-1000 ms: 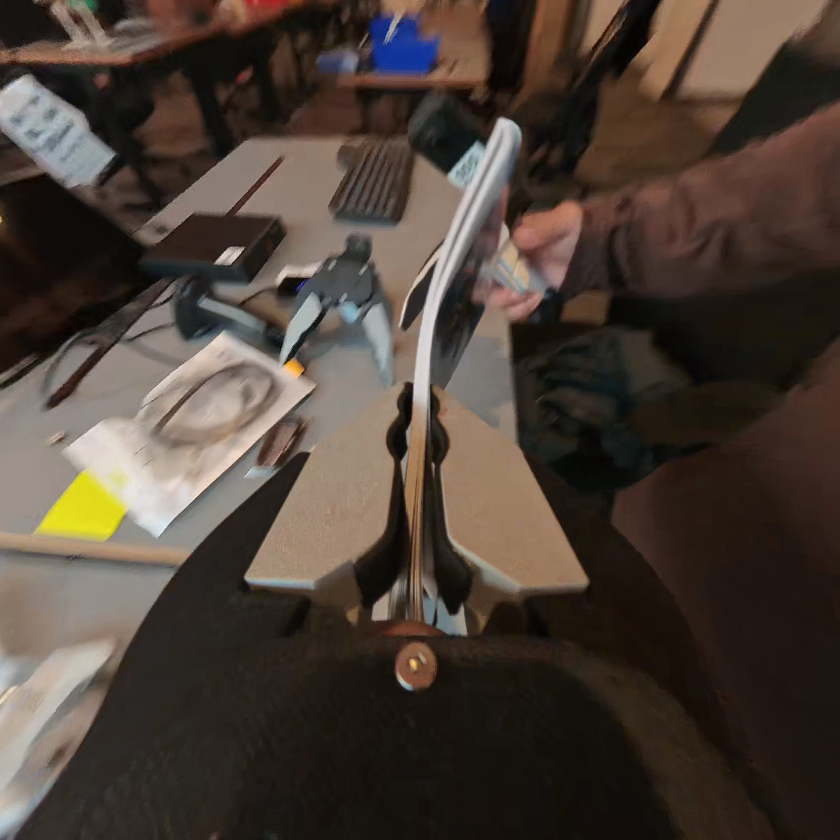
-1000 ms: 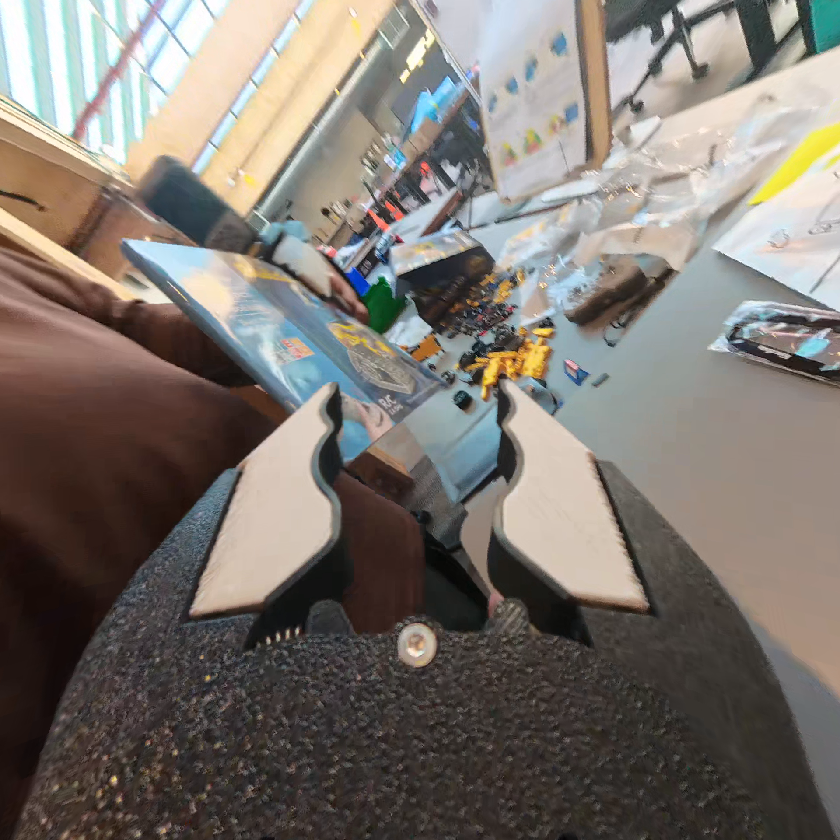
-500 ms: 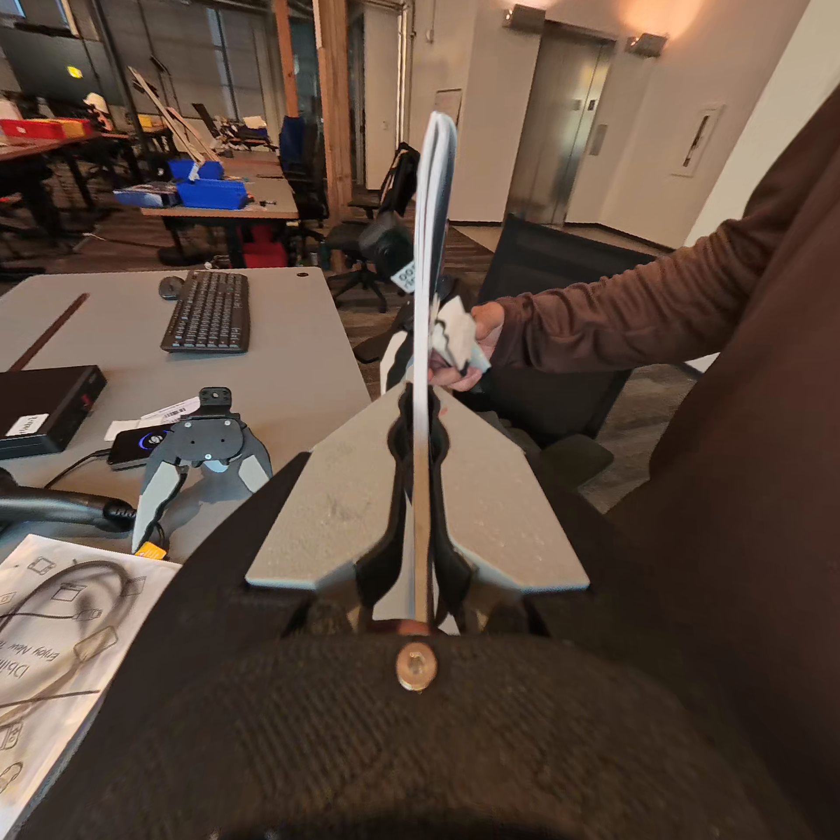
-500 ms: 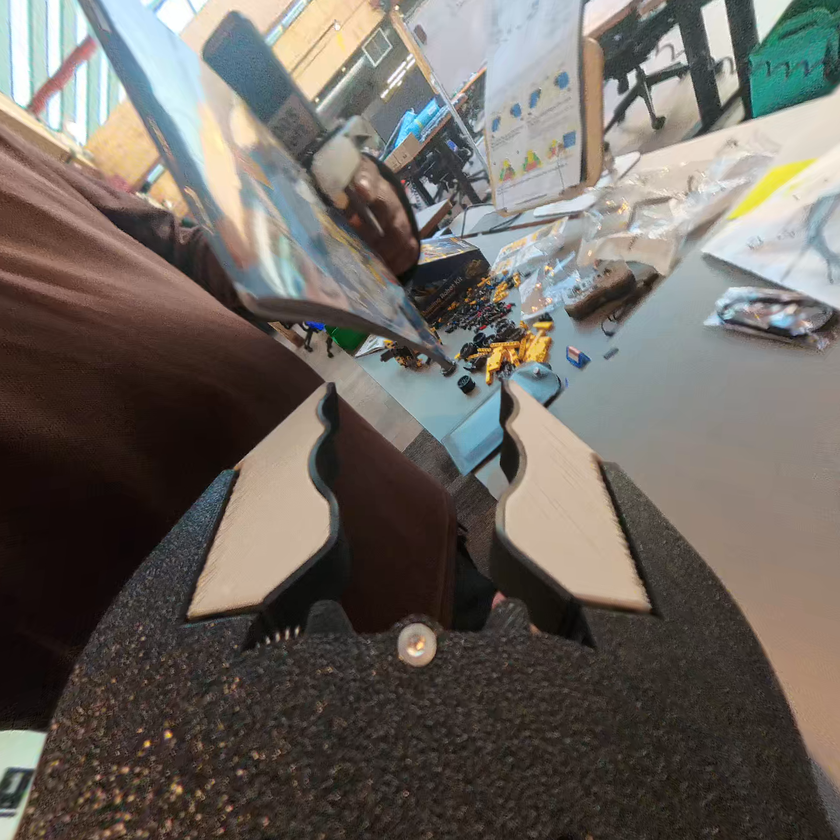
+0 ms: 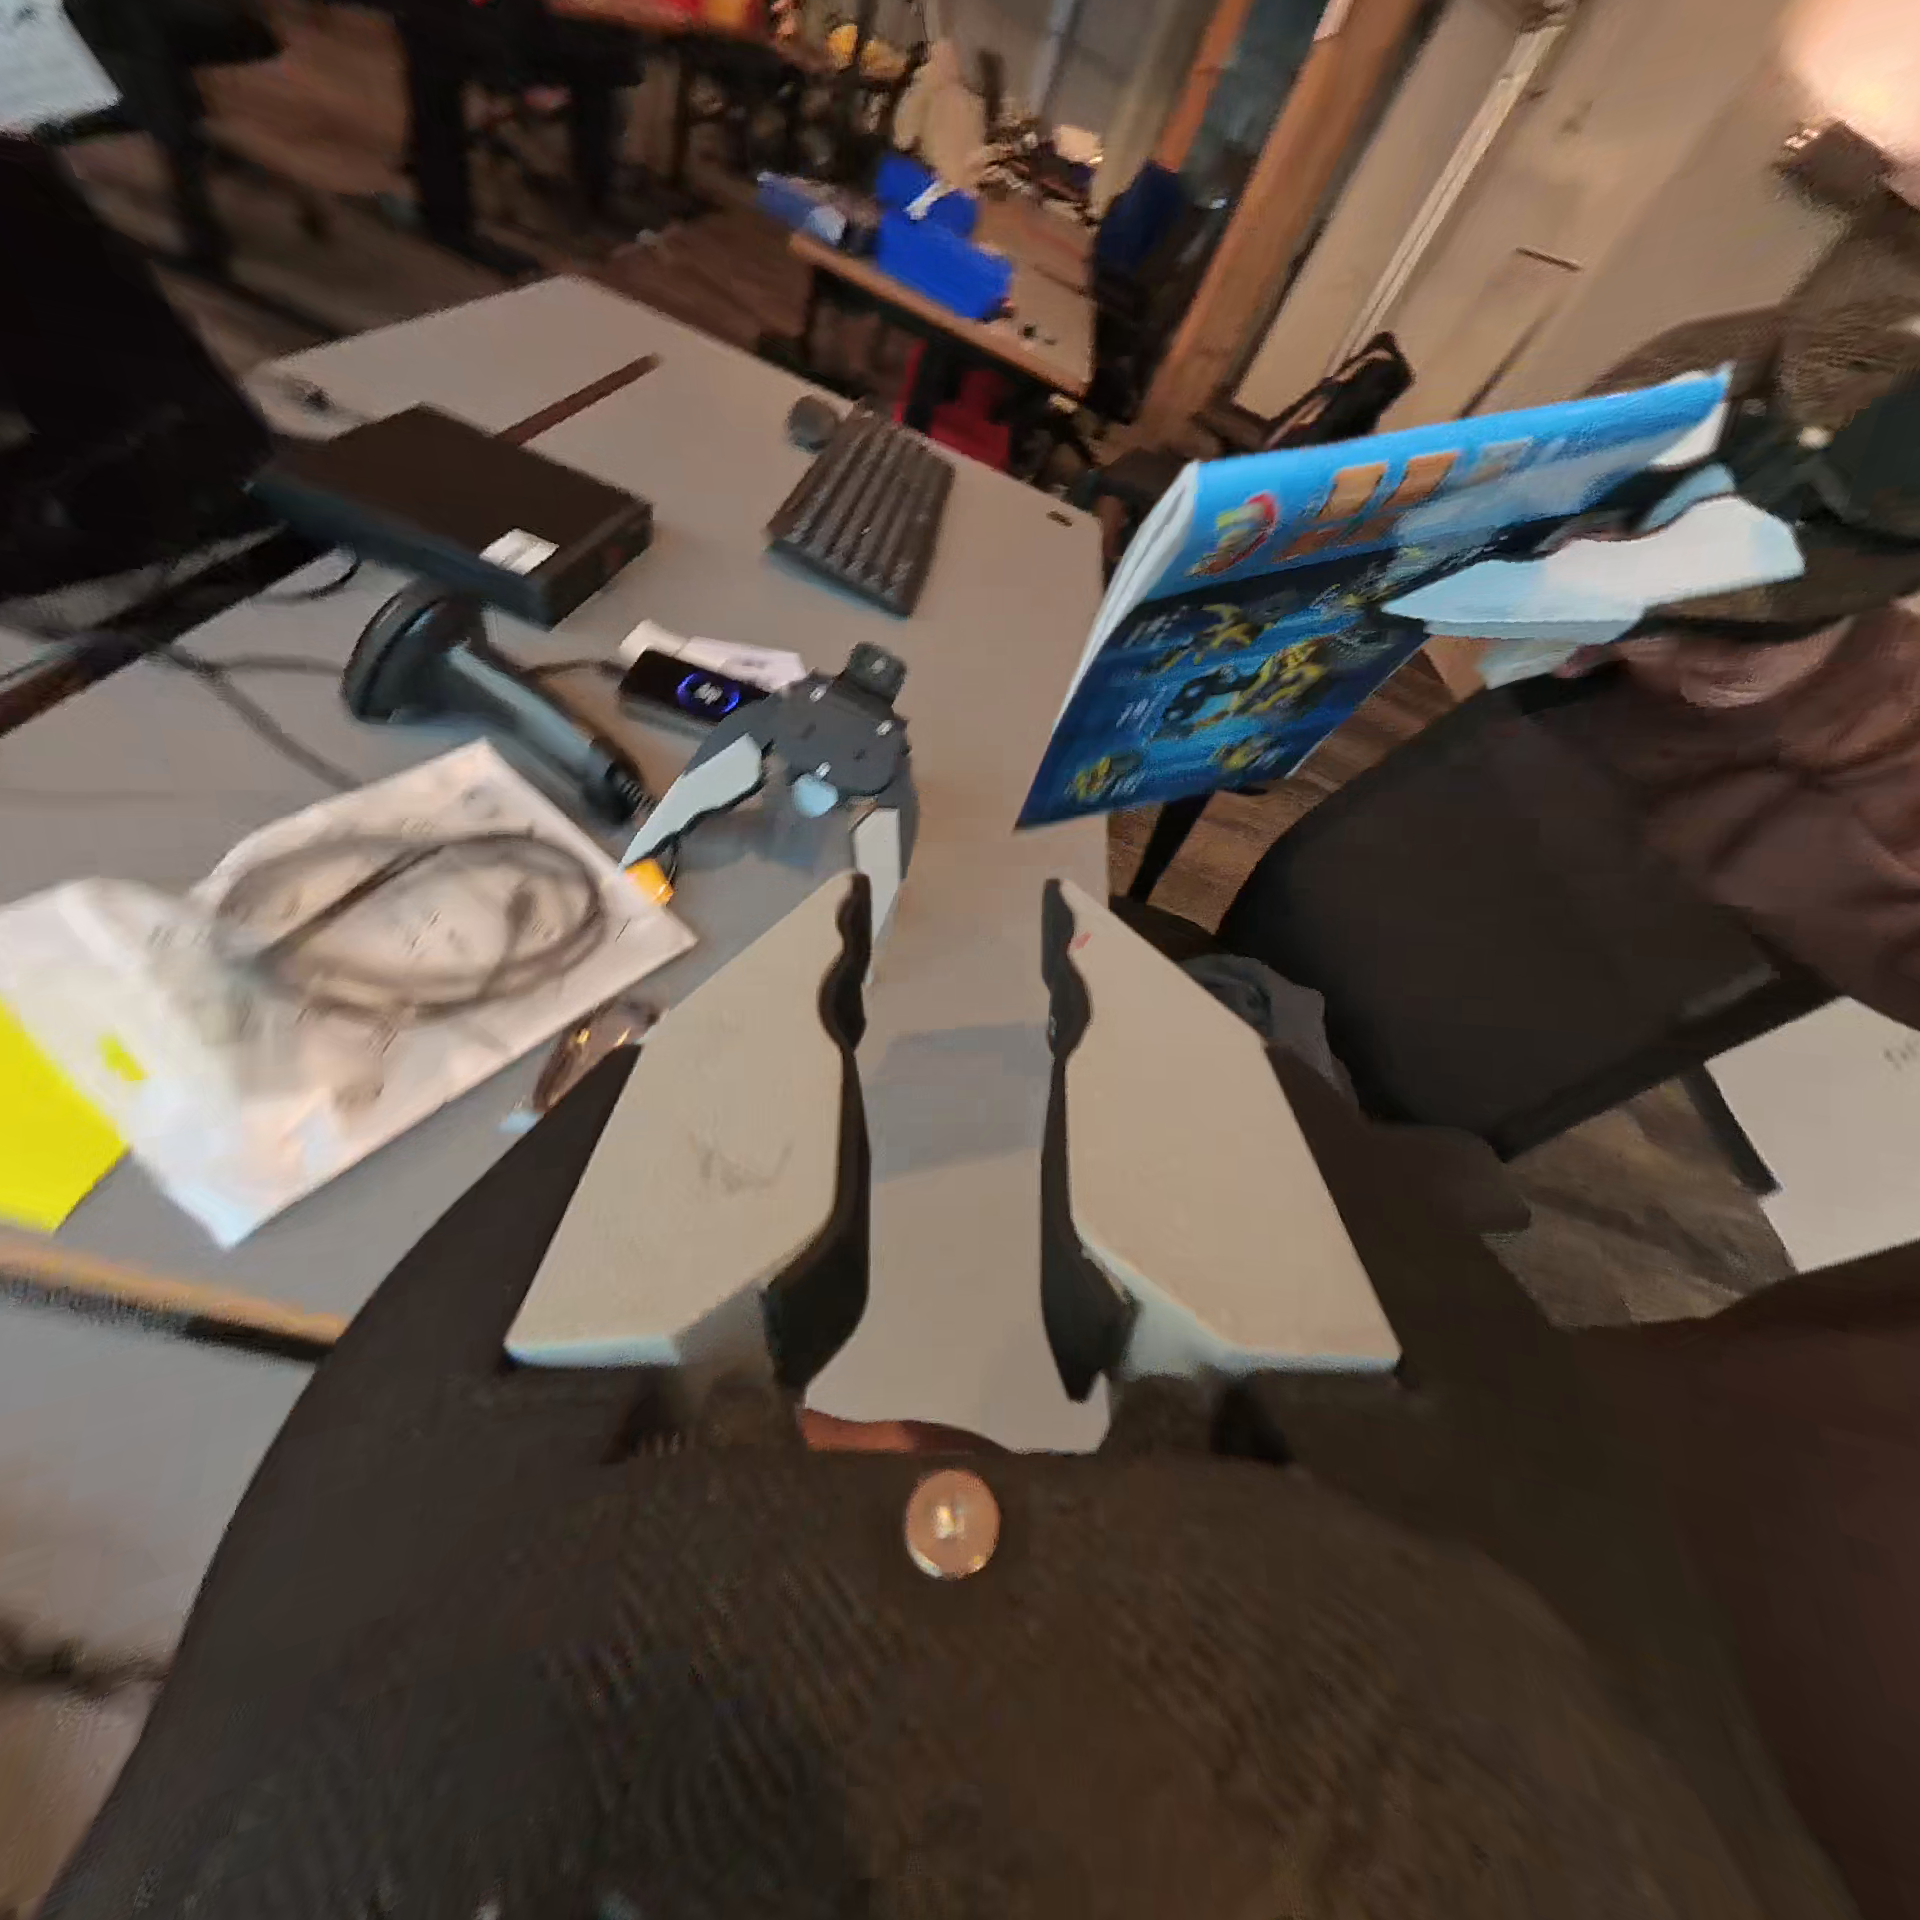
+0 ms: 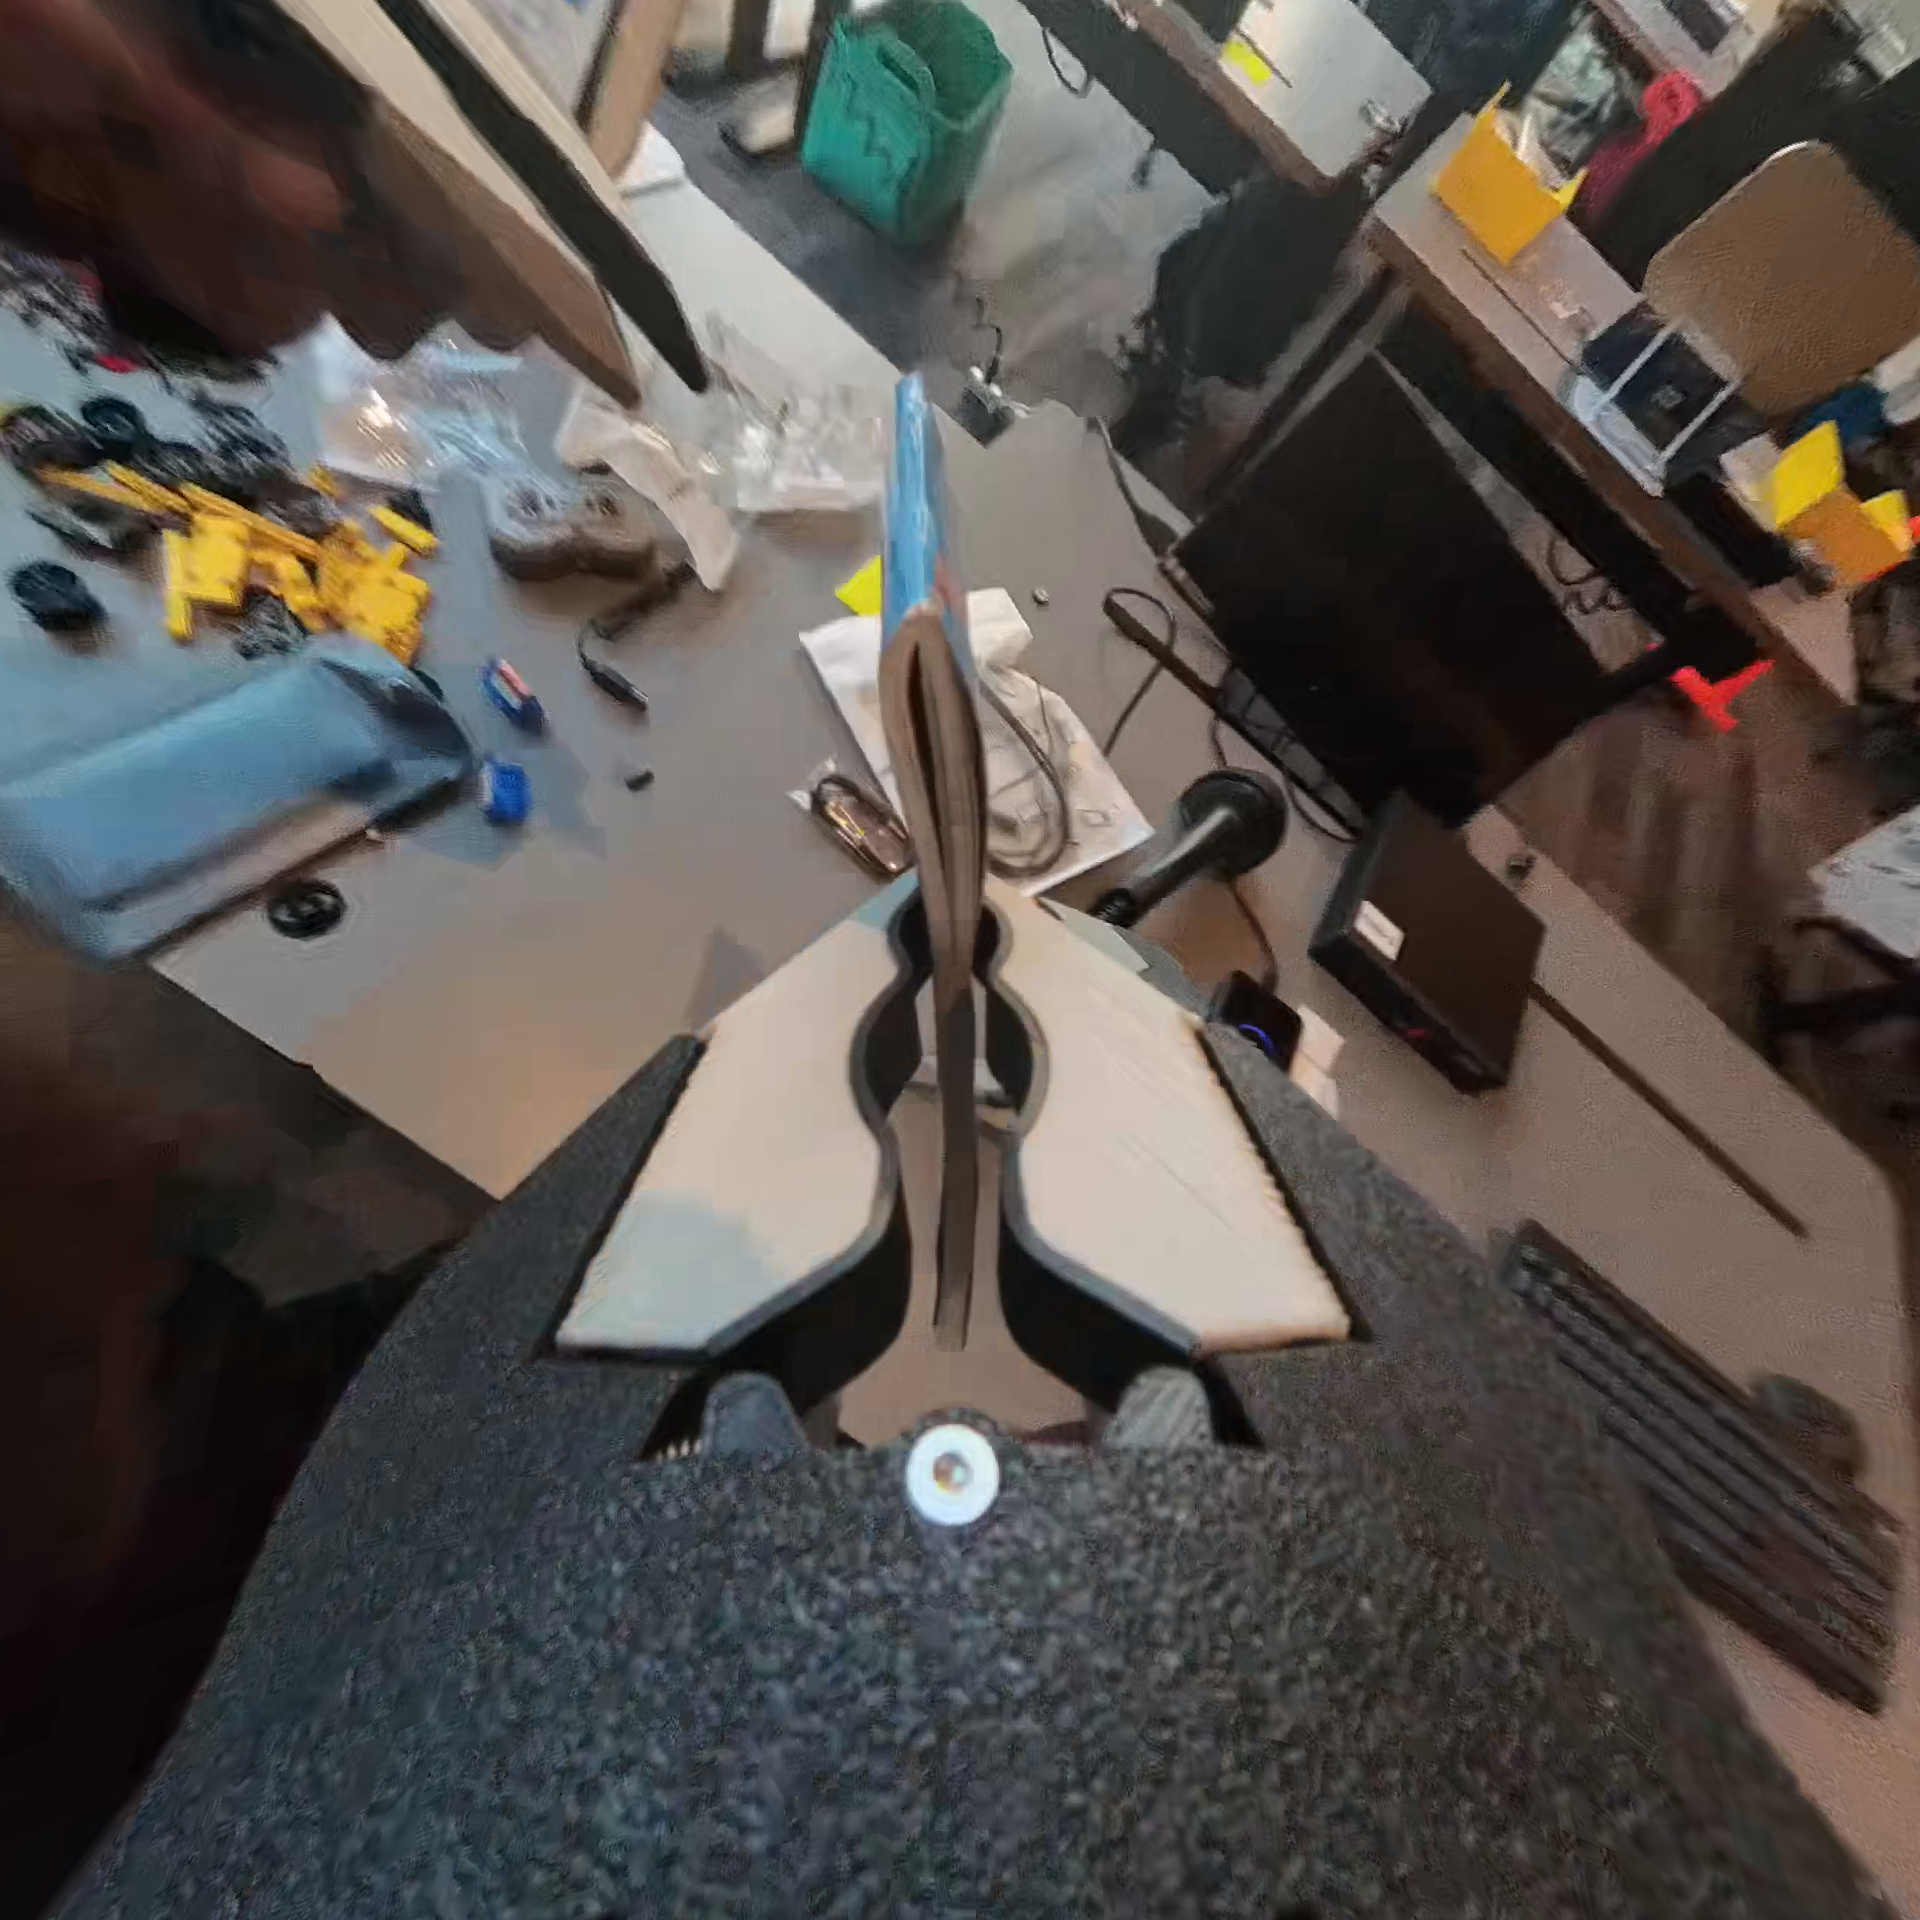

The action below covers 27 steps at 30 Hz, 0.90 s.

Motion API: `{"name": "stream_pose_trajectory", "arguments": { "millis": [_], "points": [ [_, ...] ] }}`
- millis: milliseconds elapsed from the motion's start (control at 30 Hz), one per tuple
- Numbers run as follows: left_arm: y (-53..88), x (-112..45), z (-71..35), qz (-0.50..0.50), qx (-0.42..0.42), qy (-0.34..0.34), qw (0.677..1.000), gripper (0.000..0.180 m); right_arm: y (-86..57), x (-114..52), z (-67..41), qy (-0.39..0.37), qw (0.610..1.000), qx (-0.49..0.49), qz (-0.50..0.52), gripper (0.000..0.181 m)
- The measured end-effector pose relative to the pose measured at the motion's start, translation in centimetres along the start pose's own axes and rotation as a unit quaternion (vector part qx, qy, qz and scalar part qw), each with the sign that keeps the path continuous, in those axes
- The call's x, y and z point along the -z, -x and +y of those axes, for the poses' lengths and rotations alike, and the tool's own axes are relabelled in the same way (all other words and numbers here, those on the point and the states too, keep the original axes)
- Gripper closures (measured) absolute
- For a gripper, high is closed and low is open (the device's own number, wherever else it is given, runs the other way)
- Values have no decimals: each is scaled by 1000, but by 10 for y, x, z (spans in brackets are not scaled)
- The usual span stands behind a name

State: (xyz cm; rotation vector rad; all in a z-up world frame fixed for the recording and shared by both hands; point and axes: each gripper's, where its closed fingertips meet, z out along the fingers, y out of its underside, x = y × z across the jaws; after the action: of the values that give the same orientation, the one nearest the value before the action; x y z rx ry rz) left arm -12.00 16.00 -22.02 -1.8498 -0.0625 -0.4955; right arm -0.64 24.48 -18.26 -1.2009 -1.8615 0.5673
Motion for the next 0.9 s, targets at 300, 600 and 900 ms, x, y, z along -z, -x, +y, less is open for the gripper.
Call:
{"name": "stream_pose_trajectory", "arguments": {
  "millis": [300,600,900],
  "points": [
    [9,48,88,-49,64,66,995,148,124,-74,110,183,976,-39,-107,133],
    [17,40,113,-127,48,150,979,114,-36,-42,80,202,963,-178,-20,112],
    [-39,-37,148,-157,-21,289,944,67,43,-65,121,252,948,-193,-32,76]
  ]
}}
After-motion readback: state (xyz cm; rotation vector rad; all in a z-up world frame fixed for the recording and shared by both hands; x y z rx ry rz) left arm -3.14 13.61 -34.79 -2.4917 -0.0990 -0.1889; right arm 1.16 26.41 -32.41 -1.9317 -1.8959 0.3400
